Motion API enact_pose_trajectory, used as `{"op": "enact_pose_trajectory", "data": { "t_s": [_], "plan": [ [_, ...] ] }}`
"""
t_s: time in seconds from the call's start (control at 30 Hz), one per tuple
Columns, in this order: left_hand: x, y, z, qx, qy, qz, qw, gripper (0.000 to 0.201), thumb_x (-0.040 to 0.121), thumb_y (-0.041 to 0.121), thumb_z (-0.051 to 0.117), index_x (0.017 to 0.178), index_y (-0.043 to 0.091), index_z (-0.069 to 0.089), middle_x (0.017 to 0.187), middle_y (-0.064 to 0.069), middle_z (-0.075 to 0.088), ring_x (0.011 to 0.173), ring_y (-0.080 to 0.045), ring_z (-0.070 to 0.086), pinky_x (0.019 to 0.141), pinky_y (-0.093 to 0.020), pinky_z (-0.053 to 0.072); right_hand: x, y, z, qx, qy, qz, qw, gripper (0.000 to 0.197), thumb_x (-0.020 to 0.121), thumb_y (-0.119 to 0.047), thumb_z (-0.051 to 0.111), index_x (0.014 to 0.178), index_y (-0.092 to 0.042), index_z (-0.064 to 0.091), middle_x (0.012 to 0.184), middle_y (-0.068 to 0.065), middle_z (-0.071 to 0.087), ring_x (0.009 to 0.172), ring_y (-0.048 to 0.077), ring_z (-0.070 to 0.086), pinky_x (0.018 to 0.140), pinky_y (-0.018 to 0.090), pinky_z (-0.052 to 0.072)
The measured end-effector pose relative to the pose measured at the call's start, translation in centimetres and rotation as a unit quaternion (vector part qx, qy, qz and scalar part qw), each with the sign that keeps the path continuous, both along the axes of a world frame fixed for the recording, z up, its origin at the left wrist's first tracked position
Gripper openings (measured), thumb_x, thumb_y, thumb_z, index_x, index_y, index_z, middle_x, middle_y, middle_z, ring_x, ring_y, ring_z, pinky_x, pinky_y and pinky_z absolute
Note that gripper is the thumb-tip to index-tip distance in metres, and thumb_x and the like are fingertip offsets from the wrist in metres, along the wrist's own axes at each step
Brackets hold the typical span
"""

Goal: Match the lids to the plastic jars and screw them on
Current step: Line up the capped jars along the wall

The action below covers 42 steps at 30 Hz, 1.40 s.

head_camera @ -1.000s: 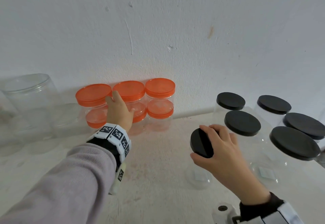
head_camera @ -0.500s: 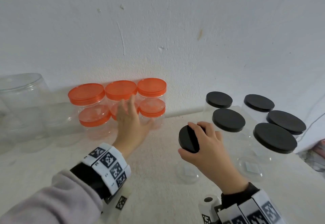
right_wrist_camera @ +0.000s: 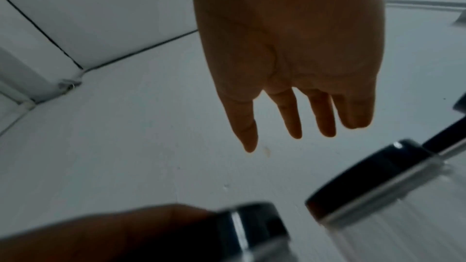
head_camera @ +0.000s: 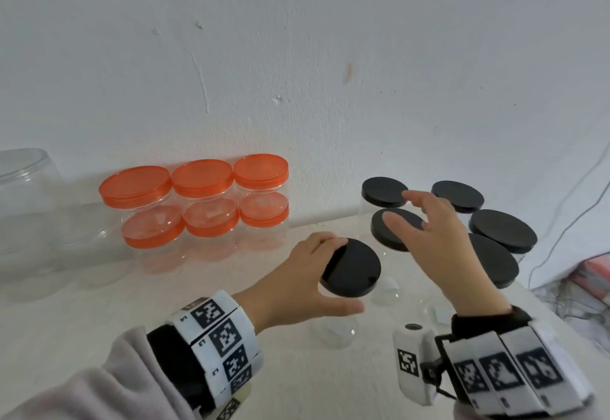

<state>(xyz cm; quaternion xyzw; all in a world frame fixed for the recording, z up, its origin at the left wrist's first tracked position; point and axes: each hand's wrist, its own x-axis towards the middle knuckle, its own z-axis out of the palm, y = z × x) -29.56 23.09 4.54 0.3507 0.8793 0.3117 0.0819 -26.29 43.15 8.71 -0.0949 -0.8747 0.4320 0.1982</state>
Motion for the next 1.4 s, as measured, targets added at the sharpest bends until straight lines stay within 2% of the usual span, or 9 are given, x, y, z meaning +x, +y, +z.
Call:
{"op": "enact_pose_trajectory", "data": {
  "t_s": [0.07,0.13,0.2,0.27,0.43,0.57,0.77,1.13,1.4],
  "plan": [
    [-0.3,0.4,0.1,0.009,0.012,0.019,1.000,0.085,0.076,0.060,0.068,0.144,0.031,0.027,0.140,0.016,0.028,0.128,-0.003,0.029,0.107,-0.022,0.030,-1.3,-0.1,-0.4,0.035,-0.042,-0.008,0.998,0.058,0.088,-0.034,0.063,0.141,-0.019,0.041,0.139,0.003,0.035,0.127,0.021,0.035,0.091,0.027,0.030],
    [-0.9,0.8,0.2,0.023,0.005,0.045,0.999,0.086,0.075,0.056,0.071,0.145,0.028,0.028,0.139,0.014,0.032,0.128,-0.004,0.032,0.105,-0.023,0.032,-2.4,-0.4,-0.9,0.066,-0.081,-0.021,0.994,0.065,0.088,-0.034,0.063,0.144,-0.016,0.035,0.145,0.009,0.029,0.134,0.027,0.025,0.099,0.033,0.031],
    [-1.7,1.0,0.4,0.028,0.001,0.071,0.997,0.091,0.072,0.055,0.073,0.146,0.027,0.027,0.138,0.012,0.034,0.126,-0.004,0.033,0.101,-0.021,0.031,-3.2,-0.6,-1.5,0.085,-0.116,-0.040,0.989,0.072,0.088,-0.036,0.063,0.147,-0.014,0.029,0.145,0.014,0.027,0.135,0.032,0.022,0.108,0.044,0.029],
    [-2.8,1.1,0.6,0.021,0.001,0.088,0.996,0.094,0.070,0.054,0.075,0.146,0.027,0.027,0.137,0.010,0.034,0.122,-0.004,0.034,0.096,-0.020,0.031,-3.8,-0.6,-2.1,0.089,-0.142,-0.055,0.984,0.075,0.087,-0.039,0.063,0.147,-0.013,0.026,0.142,0.013,0.028,0.131,0.033,0.024,0.106,0.049,0.032],
    [-6.7,1.9,1.7,-0.007,0.022,0.128,0.992,0.096,0.069,0.050,0.078,0.146,0.022,0.027,0.138,0.003,0.035,0.124,-0.013,0.038,0.095,-0.023,0.032,-4.2,-0.6,-3.2,0.096,-0.136,-0.076,0.983,0.071,0.088,-0.043,0.059,0.142,-0.008,0.029,0.136,0.010,0.028,0.121,0.030,0.026,0.094,0.037,0.031],
    [-10.4,3.3,2.5,-0.014,0.042,0.176,0.983,0.079,0.068,0.047,0.079,0.131,0.015,0.044,0.126,-0.003,0.044,0.108,-0.017,0.046,0.085,-0.025,0.039,-4.2,-0.4,-3.7,0.108,-0.127,-0.077,0.983,0.074,0.088,-0.045,0.058,0.145,-0.010,0.026,0.137,0.008,0.027,0.121,0.029,0.026,0.092,0.032,0.029],
    [-14.6,4.7,2.9,-0.065,0.051,0.199,0.977,0.085,0.074,0.046,0.075,0.140,0.011,0.035,0.134,-0.006,0.038,0.118,-0.021,0.044,0.094,-0.030,0.042,-4.2,-0.4,-4.4,0.156,-0.108,-0.081,0.979,0.074,0.090,-0.052,0.052,0.145,-0.012,0.023,0.141,0.006,0.023,0.121,0.028,0.025,0.099,0.031,0.030],
    [-17.7,6.2,4.0,-0.169,0.048,0.245,0.954,0.076,0.083,0.047,0.066,0.137,0.005,0.034,0.133,-0.016,0.035,0.118,-0.030,0.046,0.096,-0.038,0.045,-4.2,-0.3,-5.0,0.161,-0.088,-0.078,0.980,0.075,0.090,-0.054,0.049,0.147,-0.014,0.021,0.140,0.001,0.020,0.119,0.025,0.020,0.097,0.029,0.028],
    [-18.2,7.2,4.5,-0.246,0.065,0.258,0.932,0.068,0.088,0.043,0.060,0.135,0.000,0.036,0.134,-0.020,0.035,0.121,-0.035,0.043,0.096,-0.036,0.040,-4.3,-0.2,-5.1,0.159,-0.086,-0.074,0.981,0.075,0.091,-0.055,0.047,0.148,-0.016,0.018,0.139,-0.001,0.017,0.119,0.023,0.018,0.095,0.028,0.030]
  ]
}}
